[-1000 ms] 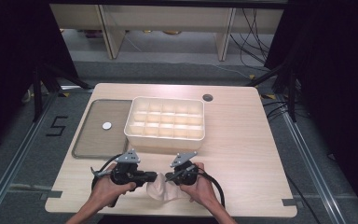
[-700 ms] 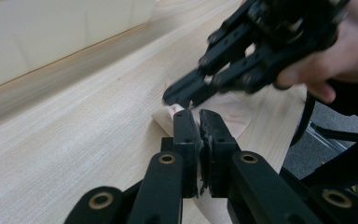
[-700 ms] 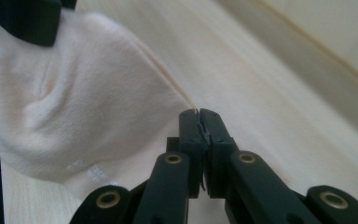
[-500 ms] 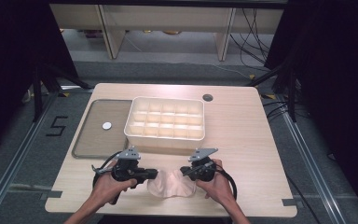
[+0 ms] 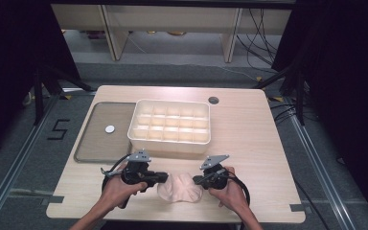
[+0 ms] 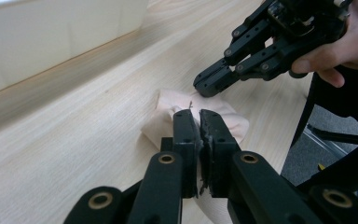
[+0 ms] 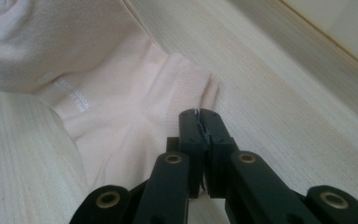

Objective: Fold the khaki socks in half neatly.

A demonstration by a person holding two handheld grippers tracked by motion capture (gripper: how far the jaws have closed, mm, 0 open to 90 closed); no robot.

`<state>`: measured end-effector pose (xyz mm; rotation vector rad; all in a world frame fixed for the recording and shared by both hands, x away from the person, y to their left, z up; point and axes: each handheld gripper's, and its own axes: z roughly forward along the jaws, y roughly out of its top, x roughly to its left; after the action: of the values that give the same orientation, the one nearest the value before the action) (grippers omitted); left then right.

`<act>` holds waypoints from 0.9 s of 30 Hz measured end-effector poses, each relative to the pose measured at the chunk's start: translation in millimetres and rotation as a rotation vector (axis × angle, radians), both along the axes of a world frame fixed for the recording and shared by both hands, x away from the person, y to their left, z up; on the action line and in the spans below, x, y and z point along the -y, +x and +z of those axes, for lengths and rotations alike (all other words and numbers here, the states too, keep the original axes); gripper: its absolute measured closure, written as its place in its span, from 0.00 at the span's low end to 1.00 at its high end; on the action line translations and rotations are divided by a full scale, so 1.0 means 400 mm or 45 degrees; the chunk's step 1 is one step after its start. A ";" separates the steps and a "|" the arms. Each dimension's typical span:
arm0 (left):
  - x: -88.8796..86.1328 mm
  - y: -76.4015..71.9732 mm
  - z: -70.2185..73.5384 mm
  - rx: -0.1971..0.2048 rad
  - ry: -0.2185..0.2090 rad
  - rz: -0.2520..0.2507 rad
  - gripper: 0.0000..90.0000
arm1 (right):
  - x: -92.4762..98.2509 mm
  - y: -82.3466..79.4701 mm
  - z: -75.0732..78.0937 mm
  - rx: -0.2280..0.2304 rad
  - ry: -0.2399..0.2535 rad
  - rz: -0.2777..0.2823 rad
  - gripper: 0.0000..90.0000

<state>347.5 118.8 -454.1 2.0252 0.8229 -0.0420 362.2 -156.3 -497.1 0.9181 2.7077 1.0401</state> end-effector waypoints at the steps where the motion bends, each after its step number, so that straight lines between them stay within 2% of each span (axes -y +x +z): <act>1: 0.004 0.003 0.001 0.002 0.001 -0.007 0.94 | 0.001 0.002 -0.002 0.001 0.003 0.000 0.98; 5: 0.028 0.012 0.002 0.001 -0.007 -0.008 0.94 | 0.004 0.003 -0.003 -0.025 0.015 -0.006 0.99; 8: 0.046 0.018 0.000 -0.003 -0.002 -0.014 0.94 | 0.003 0.006 -0.010 0.006 0.037 0.004 0.99; 12: 0.062 0.024 -0.006 -0.014 -0.005 -0.014 0.94 | 0.004 0.006 -0.010 -0.001 0.040 -0.001 0.99; 16: 0.075 0.032 -0.015 -0.016 0.017 -0.029 0.94 | 0.005 0.006 -0.009 -0.016 0.048 0.001 0.98; 25: 0.102 0.051 -0.041 -0.030 0.056 -0.021 0.94 | 0.007 0.003 -0.007 -0.025 0.038 -0.004 0.98; 26: 0.106 0.053 -0.046 -0.042 0.051 -0.023 0.94 | 0.005 0.003 -0.010 -0.019 0.059 -0.009 0.98; 27: 0.107 0.056 -0.050 -0.041 0.063 -0.030 0.94 | 0.007 0.003 -0.007 -0.030 0.040 -0.003 0.98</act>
<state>369.7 76.0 -473.9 2.0855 0.8280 -0.0686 363.4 -159.2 -499.9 0.9442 2.7158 1.0813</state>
